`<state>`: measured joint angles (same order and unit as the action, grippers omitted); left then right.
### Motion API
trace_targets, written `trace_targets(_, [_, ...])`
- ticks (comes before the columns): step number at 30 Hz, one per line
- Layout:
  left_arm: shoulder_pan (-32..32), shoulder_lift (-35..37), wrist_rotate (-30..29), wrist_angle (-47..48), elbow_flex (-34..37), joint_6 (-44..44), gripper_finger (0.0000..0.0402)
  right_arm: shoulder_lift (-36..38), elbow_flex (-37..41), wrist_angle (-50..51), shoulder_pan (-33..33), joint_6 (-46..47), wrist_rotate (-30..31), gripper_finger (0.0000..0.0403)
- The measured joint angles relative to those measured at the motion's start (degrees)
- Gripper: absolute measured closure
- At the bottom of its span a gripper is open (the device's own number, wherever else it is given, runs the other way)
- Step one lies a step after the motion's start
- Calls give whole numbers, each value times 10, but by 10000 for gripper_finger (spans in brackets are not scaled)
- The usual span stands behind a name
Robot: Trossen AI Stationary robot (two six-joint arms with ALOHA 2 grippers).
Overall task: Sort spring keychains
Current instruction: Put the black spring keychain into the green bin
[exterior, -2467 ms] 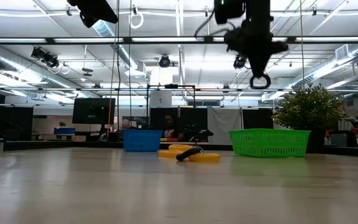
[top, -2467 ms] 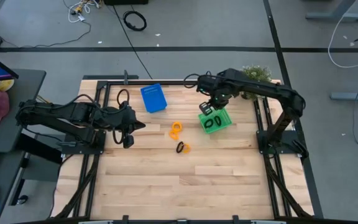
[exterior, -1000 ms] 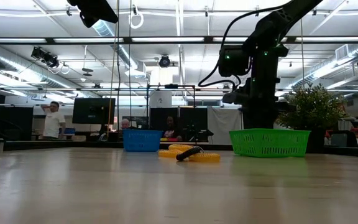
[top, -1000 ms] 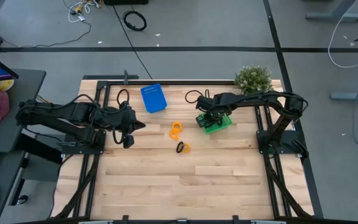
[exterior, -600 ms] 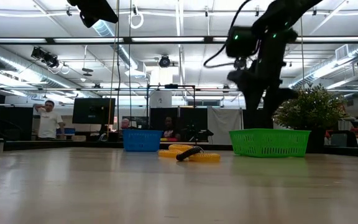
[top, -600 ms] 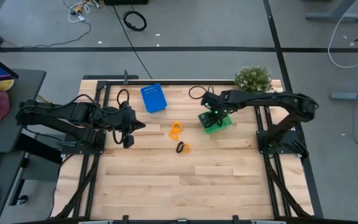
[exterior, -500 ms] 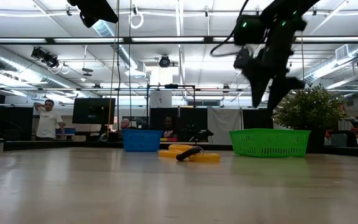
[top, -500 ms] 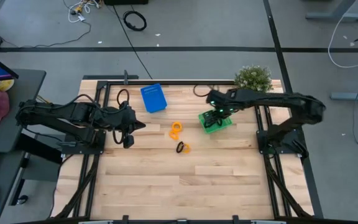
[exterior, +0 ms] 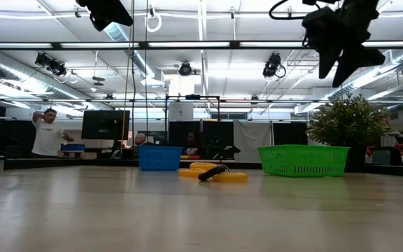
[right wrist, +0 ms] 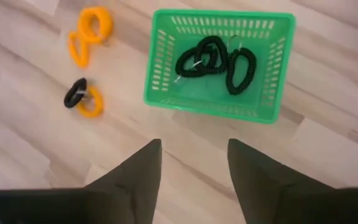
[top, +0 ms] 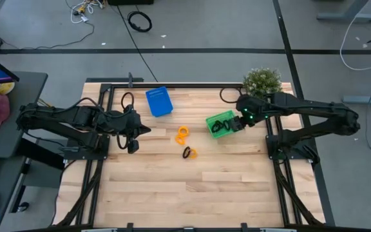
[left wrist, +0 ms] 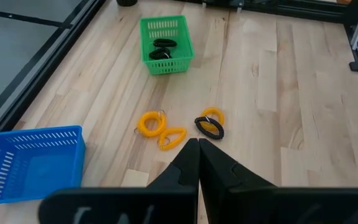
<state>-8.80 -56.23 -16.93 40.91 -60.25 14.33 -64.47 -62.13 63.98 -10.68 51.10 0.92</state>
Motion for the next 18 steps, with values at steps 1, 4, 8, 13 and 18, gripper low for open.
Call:
trace_targets(1, [0, 0, 0, 0, 0, 0, 397, 0, 0, 0, 4, -7, -1, 226])
trace_targets(4, [0, 0, 0, 0, 0, 0, 397, -2, 0, -1, 20, -44, -4, 251])
trace_targets(8, [0, 0, 0, 0, 0, 1, 397, -2, 0, 13, 51, -117, -4, 314])
trace_targets(13, [0, 0, 0, 0, 0, 2, 397, -2, 0, 12, 95, -221, -5, 393])
trace_targets(18, [0, 0, 0, 0, 0, 5, 397, -2, 0, -3, 126, -265, -4, 397])
